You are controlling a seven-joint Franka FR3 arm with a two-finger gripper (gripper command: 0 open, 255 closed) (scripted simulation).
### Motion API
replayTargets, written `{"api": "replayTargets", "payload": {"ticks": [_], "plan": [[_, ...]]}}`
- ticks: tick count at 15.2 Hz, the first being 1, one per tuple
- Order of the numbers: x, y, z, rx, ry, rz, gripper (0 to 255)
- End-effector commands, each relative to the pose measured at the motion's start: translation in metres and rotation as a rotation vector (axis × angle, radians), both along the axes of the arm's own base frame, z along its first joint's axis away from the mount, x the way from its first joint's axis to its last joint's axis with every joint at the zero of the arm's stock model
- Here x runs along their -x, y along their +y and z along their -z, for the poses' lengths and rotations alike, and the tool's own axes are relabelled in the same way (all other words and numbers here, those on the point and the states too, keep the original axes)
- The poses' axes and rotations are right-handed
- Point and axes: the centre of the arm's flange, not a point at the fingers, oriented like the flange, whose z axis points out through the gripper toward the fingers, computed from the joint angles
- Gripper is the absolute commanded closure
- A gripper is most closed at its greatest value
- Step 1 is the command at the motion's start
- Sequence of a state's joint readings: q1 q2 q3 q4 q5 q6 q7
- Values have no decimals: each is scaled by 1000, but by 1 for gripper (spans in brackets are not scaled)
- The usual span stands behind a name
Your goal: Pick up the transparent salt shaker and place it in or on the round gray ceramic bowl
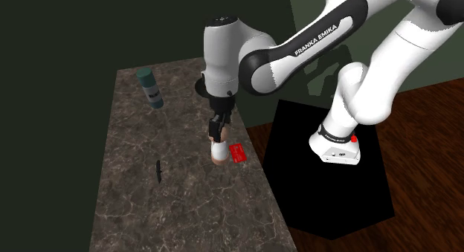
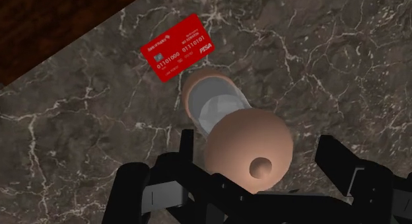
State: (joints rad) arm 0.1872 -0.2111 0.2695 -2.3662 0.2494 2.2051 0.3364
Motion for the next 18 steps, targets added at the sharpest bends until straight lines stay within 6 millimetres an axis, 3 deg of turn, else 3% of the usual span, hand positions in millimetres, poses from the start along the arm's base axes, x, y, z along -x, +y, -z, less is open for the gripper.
{"api": "replayTargets", "payload": {"ticks": [1,9,10,18], "plan": [[0,1,11,0,0,0,0],[0,2,14,0,0,0,0],[0,2,14,0,0,0,255],[0,2,14,0,0,0,255]]}}
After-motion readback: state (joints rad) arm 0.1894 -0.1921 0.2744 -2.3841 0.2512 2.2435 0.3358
